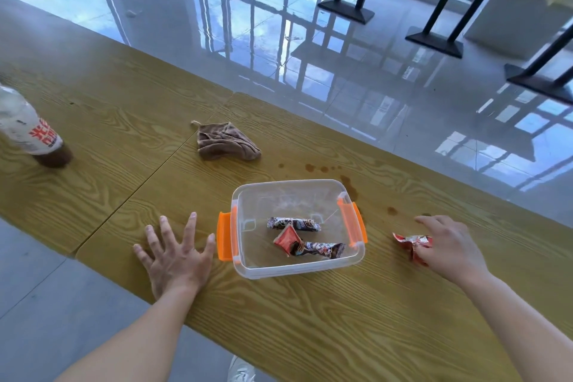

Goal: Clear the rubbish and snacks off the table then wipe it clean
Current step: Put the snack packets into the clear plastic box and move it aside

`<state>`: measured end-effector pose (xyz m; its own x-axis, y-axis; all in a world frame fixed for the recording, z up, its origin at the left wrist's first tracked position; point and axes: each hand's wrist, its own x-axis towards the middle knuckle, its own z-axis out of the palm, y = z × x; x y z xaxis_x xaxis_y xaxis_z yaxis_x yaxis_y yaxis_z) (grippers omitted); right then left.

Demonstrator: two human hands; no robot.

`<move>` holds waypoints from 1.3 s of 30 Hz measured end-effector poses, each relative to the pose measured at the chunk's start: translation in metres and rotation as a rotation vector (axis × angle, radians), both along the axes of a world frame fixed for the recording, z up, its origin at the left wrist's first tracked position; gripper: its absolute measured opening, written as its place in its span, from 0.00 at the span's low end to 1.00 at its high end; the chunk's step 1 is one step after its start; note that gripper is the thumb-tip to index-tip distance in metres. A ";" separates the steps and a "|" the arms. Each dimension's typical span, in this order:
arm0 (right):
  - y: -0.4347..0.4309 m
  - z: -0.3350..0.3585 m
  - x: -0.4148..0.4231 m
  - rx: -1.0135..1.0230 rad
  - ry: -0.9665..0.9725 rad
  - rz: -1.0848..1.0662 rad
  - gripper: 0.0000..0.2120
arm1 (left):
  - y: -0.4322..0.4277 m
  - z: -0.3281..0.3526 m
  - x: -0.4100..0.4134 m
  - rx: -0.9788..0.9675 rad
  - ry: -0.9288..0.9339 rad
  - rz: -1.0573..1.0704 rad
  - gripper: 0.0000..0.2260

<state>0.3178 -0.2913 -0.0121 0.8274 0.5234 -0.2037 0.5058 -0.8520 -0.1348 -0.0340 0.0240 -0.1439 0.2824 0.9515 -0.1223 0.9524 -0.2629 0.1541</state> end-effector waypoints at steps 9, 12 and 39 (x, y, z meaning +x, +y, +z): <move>-0.003 -0.028 0.009 -0.235 0.059 0.062 0.30 | 0.000 0.000 -0.001 0.010 -0.023 0.008 0.30; -0.006 -0.031 0.003 -0.280 -0.011 0.092 0.28 | 0.000 0.002 -0.001 0.005 -0.022 0.009 0.30; 0.143 0.044 -0.130 0.576 0.045 0.547 0.24 | -0.003 0.007 0.000 0.001 -0.004 0.007 0.30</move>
